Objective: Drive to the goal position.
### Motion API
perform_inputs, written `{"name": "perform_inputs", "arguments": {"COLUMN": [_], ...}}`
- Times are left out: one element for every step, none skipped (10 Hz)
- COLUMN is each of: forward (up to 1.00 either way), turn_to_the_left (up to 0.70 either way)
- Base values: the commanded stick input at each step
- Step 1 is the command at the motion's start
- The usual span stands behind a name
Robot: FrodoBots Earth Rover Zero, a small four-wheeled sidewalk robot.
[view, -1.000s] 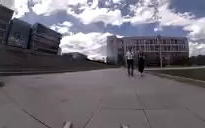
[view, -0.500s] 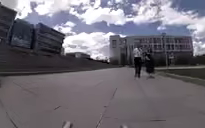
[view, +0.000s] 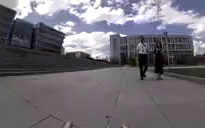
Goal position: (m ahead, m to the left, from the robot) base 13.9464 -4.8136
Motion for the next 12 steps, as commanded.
{"name": "perform_inputs", "arguments": {"forward": [0.70,0.70,0.70,0.70,0.70,0.70,0.70,0.70,0.70,0.70,0.70,0.70], "turn_to_the_left": [0.00,0.00,0.00,0.00,0.00,0.00,-0.07,-0.34,-0.34,-0.34,-0.34,-0.34]}}
